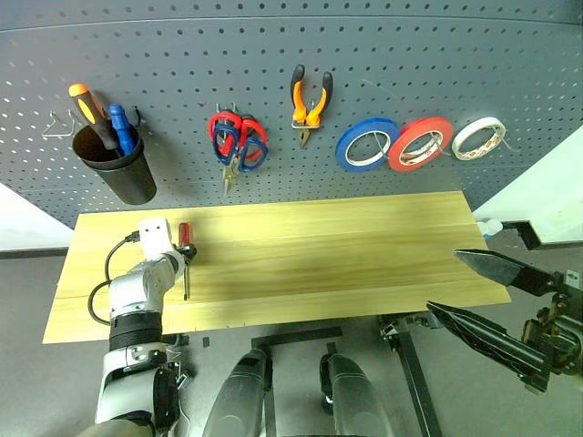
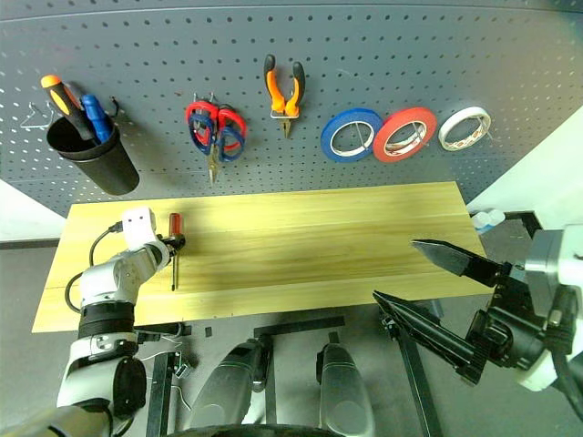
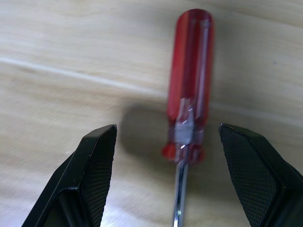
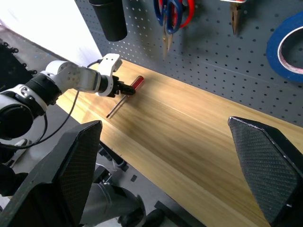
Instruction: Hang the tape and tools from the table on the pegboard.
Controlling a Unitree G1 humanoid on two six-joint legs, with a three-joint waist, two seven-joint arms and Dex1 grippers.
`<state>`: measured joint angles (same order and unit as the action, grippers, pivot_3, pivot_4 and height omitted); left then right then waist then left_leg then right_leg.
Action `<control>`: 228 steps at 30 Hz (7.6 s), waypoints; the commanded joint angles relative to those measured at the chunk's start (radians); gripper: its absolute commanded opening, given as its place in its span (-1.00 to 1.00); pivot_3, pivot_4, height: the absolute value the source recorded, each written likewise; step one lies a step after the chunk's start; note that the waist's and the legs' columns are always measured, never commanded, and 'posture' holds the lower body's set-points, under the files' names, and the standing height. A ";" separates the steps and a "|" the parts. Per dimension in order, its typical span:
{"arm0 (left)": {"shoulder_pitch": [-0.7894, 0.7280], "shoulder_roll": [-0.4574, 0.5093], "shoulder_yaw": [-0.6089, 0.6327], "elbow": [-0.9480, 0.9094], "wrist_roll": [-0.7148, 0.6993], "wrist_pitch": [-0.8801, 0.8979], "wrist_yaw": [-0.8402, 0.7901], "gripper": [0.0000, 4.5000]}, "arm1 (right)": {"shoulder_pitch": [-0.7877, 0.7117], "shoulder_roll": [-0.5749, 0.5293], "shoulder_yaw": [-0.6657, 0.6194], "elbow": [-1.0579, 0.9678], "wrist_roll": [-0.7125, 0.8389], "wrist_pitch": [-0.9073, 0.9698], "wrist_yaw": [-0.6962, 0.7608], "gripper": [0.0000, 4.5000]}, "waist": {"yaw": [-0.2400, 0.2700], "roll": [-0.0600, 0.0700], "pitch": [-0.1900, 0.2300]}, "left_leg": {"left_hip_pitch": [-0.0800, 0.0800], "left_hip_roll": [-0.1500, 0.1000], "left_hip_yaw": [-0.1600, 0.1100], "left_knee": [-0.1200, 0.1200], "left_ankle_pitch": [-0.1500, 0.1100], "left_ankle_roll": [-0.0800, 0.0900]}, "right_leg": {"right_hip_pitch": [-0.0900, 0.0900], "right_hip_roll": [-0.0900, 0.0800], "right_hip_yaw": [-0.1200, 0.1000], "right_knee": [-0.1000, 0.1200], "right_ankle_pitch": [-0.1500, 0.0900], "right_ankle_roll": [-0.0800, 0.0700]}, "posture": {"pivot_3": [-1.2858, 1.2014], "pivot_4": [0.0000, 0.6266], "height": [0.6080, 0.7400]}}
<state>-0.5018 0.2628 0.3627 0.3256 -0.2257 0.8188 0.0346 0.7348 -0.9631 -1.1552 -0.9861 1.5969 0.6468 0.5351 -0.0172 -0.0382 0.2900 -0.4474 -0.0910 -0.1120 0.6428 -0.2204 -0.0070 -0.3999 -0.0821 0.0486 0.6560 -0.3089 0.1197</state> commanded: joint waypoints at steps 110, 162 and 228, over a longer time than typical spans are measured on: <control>0.270 0.192 -0.097 -0.704 -0.088 -0.585 -0.415 -0.64 | -0.607 0.114 0.601 0.310 -0.691 -0.161 0.164 1.00 | 0.086 0.025 -0.153 | 0.025 0.000 0.002 0.002 0.003 -0.005 | 0.022 0.003 -0.002 0.007 0.001 -0.001 | 0.12 -0.91 1.00; -0.176 0.161 -0.135 0.046 0.052 -1.216 -0.403 -0.64 | -0.504 -0.006 0.344 0.201 -0.412 0.069 0.144 1.00 | 0.035 0.020 -0.133 | 0.025 0.000 0.002 0.000 0.000 0.001 | 0.026 0.001 0.000 -0.003 0.002 0.000 | -0.02 -0.35 1.00; 0.006 0.085 -0.408 -0.367 -0.053 -0.902 -0.613 0.99 | -0.484 0.381 0.691 0.063 -0.874 -0.192 -0.086 1.00 | 0.011 0.024 -0.211 | 0.042 0.000 0.005 -0.011 0.001 -0.002 | 0.038 0.003 0.000 -0.008 0.003 0.003 | -0.05 -1.00 1.00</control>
<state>-0.4896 0.3489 -0.0498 -0.0014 -0.2705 -0.0955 -0.5765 0.2470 -0.5989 -0.4663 -0.8731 0.7458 0.4890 0.4867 -0.0062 -0.0139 0.0791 -0.4056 -0.0912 -0.1065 0.6319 -0.2190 -0.0091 -0.3624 -0.0794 0.0486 0.6480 -0.3061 0.1222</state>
